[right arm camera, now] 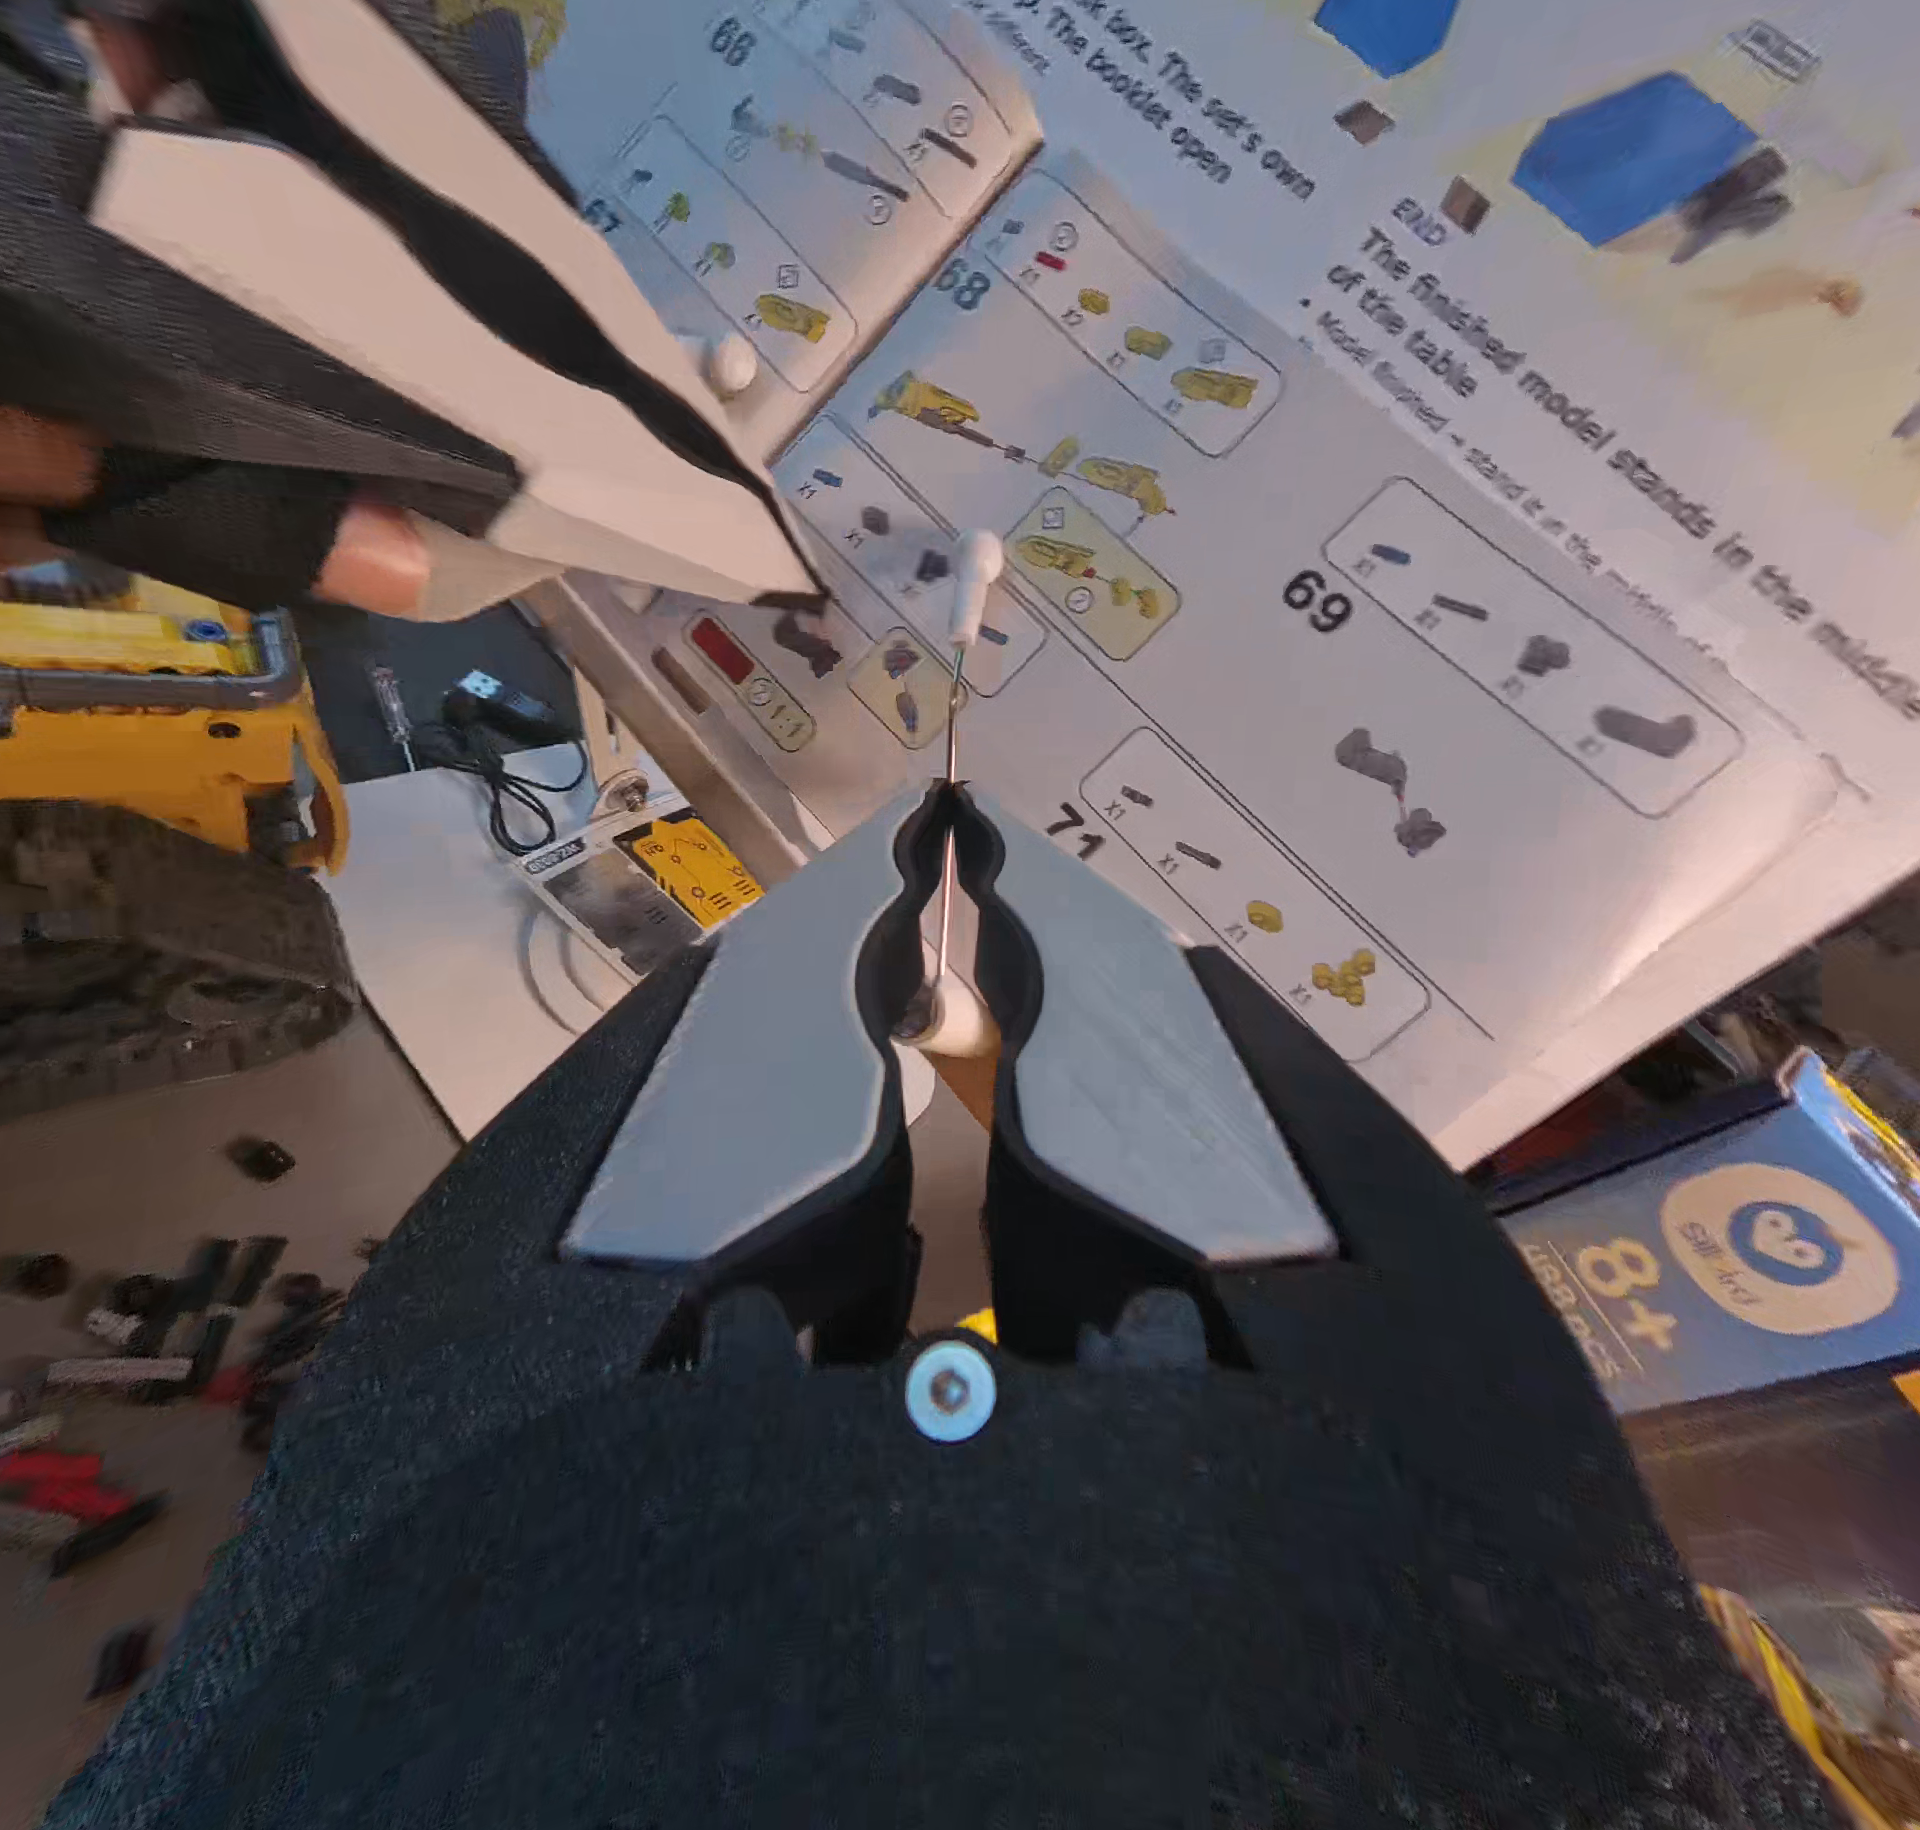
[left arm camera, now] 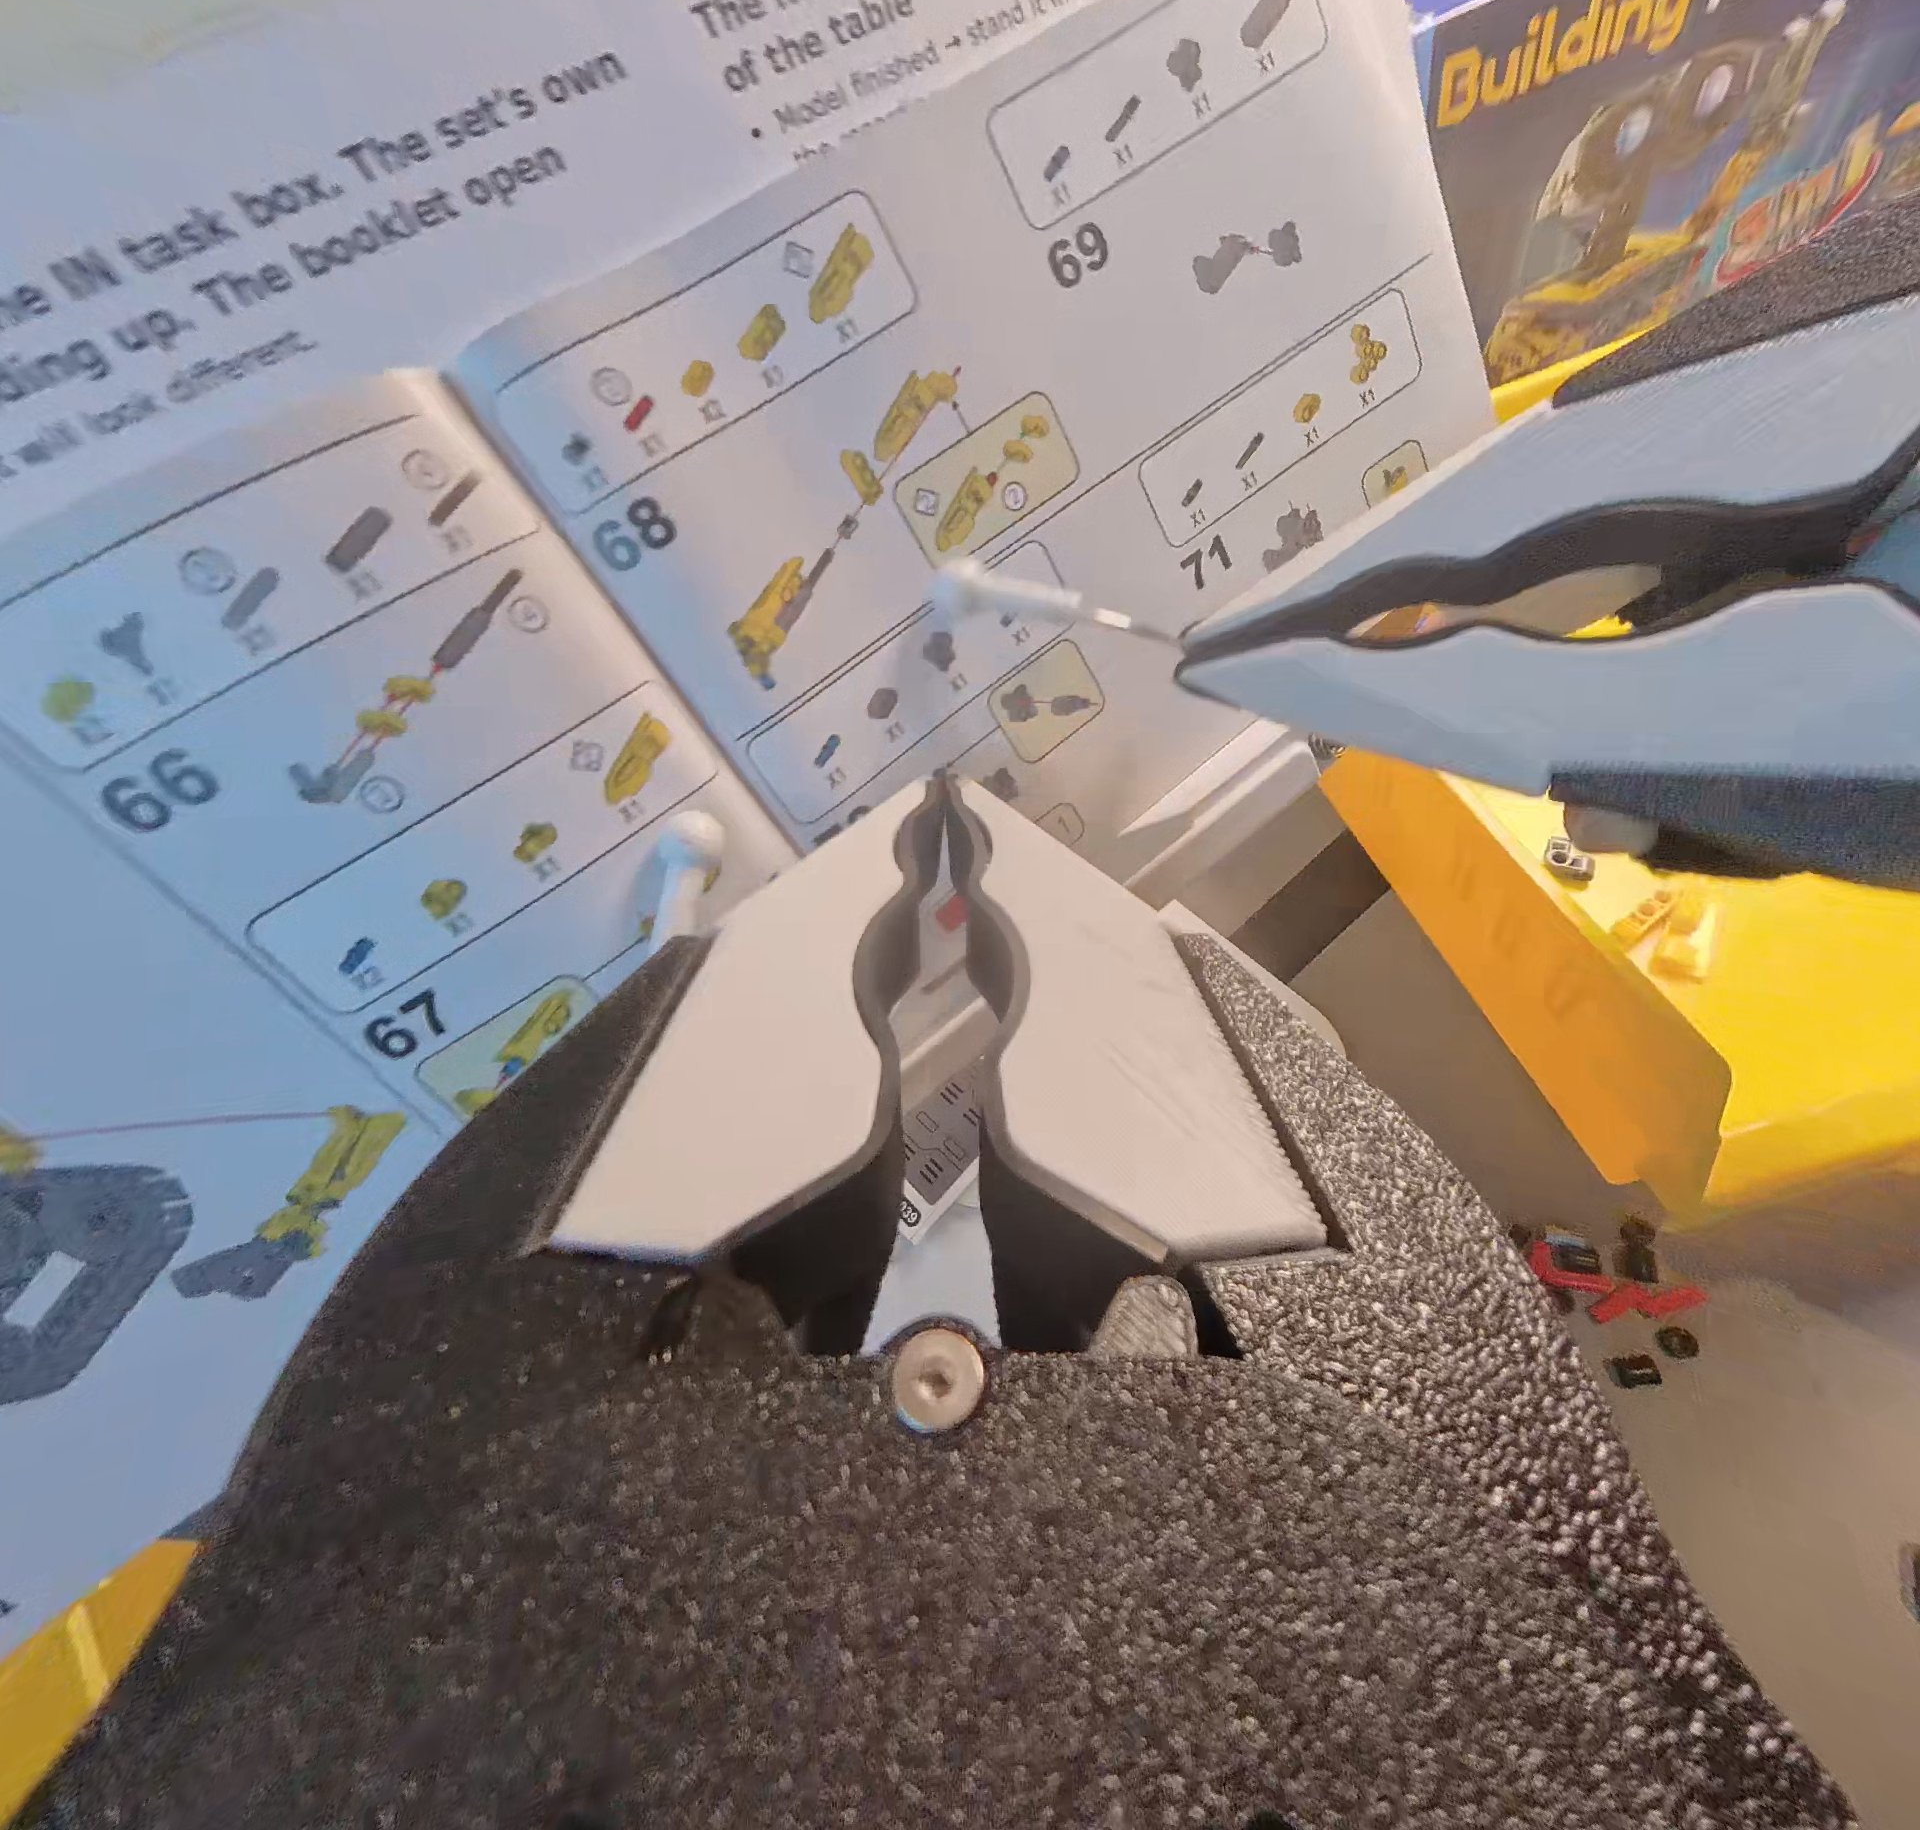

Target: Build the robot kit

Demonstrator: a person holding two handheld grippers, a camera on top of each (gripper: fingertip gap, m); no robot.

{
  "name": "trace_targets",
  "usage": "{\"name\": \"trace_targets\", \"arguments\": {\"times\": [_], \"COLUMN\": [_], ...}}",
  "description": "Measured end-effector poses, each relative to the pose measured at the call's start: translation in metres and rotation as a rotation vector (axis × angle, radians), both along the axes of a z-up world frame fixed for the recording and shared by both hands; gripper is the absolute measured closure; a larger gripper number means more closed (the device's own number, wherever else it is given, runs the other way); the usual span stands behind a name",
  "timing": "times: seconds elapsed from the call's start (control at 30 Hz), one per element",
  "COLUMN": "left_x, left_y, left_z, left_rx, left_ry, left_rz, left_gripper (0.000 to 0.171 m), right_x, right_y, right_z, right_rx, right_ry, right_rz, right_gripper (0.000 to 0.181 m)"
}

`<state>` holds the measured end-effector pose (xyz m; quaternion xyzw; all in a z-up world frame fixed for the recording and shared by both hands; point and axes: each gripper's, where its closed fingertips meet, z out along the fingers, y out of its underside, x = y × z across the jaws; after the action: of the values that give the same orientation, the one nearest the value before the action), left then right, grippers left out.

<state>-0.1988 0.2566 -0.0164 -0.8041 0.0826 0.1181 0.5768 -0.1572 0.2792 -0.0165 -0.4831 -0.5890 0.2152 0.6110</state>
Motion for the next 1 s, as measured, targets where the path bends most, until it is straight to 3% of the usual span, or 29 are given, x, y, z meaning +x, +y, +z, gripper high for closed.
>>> {"name": "trace_targets", "arguments": {"times": [0.1,0.3,0.4,0.47,0.5,0.6,0.7,0.9,1.0], "left_x": [-0.013,-0.053,-0.058,-0.059,-0.06,-0.057,-0.054,-0.049,-0.05], "left_y": [-0.023,-0.066,-0.066,-0.06,-0.058,-0.054,-0.053,-0.053,-0.054], "left_z": [0.004,0.012,0.007,0.002,0.0,-0.004,-0.008,-0.018,-0.017], "left_rx": [0.072,0.194,0.167,0.131,0.116,0.082,0.05,-0.035,-0.042], "left_ry": [-0.058,0.093,0.096,0.103,0.114,0.151,0.203,0.287,0.292], "left_rz": [0.009,0.101,0.102,0.098,0.097,0.071,0.048,0.009,0.007], "left_gripper": [0.171,0.163,0.155,0.152,0.154,0.168,0.169,0.168,0.167], "right_x": [0.014,0.019,0.001,-0.013,-0.016,-0.021,-0.021,-0.018,-0.003], "right_y": [0.0,-0.001,-0.004,-0.006,-0.007,-0.019,-0.026,-0.029,-0.027], "right_z": [0.014,0.017,0.016,0.012,0.011,-0.001,-0.009,-0.005,0.005], "right_rx": [0.013,-0.002,-0.017,-0.004,0.031,0.159,0.2,0.17,0.064], "right_ry": [0.077,0.098,0.078,0.031,0.002,-0.107,-0.156,-0.111,-0.015], "right_rz": [-0.01,-0.016,-0.008,-0.016,-0.024,0.028,0.071,0.068,0.048], "right_gripper": [0.177,0.167,0.162,0.172,0.181,0.181,0.18,0.172,0.164]}}
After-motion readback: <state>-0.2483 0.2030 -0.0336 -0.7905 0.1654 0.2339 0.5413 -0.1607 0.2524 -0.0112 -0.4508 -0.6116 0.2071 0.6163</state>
